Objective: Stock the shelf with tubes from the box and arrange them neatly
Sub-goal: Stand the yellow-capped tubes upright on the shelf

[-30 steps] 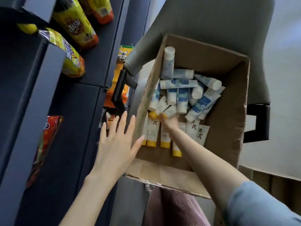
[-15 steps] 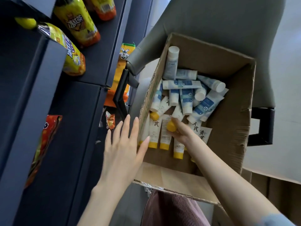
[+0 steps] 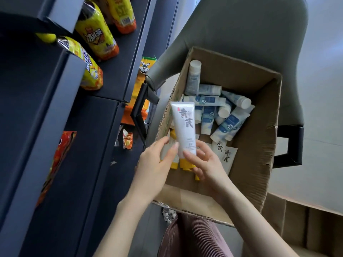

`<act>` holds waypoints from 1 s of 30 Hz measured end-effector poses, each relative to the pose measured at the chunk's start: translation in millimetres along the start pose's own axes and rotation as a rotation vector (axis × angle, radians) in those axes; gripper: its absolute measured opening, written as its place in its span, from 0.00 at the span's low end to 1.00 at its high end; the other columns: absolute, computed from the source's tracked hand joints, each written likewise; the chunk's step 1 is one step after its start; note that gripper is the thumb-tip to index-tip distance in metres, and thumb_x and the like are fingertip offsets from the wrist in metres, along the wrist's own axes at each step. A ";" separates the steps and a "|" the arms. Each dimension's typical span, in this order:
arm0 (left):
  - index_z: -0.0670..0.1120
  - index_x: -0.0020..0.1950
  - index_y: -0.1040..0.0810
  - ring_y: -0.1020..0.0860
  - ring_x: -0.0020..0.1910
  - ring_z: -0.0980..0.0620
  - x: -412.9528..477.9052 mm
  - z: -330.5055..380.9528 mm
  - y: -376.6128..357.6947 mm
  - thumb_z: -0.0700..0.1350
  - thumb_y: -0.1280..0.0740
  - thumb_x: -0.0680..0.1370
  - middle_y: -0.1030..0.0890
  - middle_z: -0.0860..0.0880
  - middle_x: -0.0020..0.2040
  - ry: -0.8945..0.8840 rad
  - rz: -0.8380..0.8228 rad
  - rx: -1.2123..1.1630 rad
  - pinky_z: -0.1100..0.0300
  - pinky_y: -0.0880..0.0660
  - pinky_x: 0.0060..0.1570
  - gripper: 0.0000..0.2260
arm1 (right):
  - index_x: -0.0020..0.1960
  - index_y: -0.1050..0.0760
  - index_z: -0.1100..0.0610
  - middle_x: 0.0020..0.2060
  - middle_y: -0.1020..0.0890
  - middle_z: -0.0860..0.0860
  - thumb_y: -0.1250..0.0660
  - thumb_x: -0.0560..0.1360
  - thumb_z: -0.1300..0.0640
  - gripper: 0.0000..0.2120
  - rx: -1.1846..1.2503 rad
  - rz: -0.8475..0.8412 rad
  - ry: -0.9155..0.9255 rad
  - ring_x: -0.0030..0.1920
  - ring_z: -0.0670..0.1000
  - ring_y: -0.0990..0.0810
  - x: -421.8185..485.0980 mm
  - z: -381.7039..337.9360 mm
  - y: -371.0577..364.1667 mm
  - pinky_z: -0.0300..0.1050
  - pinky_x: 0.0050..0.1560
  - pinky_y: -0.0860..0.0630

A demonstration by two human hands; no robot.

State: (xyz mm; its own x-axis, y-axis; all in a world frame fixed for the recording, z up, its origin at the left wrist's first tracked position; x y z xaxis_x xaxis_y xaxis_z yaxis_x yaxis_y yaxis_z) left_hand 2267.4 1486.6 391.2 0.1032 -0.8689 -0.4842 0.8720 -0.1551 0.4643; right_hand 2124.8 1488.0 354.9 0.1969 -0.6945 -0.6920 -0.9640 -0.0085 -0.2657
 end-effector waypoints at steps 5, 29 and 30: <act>0.51 0.52 0.21 0.18 0.49 0.60 -4.7 7.1 13.7 0.48 0.31 0.72 0.16 0.54 0.48 -0.037 0.177 -0.522 0.70 0.25 0.42 0.10 | 0.57 0.23 0.52 0.48 0.16 0.49 0.25 0.68 0.58 0.18 -0.065 -0.029 0.183 0.48 0.47 0.17 -13.4 -11.4 -27.2 0.37 0.44 0.22; 0.48 0.58 0.21 0.18 0.52 0.48 14.8 -28.9 58.9 0.52 0.27 0.69 0.17 0.48 0.53 0.069 0.211 -0.714 0.59 0.20 0.41 0.19 | 0.63 0.32 0.58 0.49 0.25 0.52 0.32 0.76 0.58 0.18 0.144 0.497 -0.201 0.43 0.44 0.25 119.4 58.5 34.8 0.41 0.44 0.24; 0.49 0.57 0.21 0.18 0.52 0.48 16.4 -29.8 59.6 0.53 0.28 0.68 0.16 0.49 0.53 0.070 0.216 -0.720 0.60 0.20 0.41 0.19 | 0.63 0.32 0.58 0.45 0.25 0.52 0.33 0.77 0.59 0.17 0.199 0.516 -0.243 0.41 0.45 0.26 127.5 61.5 36.4 0.42 0.45 0.25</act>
State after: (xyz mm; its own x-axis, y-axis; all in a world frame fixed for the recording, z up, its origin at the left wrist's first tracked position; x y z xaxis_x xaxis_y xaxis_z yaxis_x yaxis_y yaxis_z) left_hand 2335.3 1477.2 388.8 0.3162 -0.8097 -0.4944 0.9238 0.3813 -0.0336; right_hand 2125.8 1443.3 215.8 -0.2295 -0.3884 -0.8924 -0.8986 0.4368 0.0409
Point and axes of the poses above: each hand's wrist, its own x-axis towards the middle knuckle, its own y-axis out of the back of the hand, z = x × y, the point moved 5 cm from there along x, towards the middle knuckle
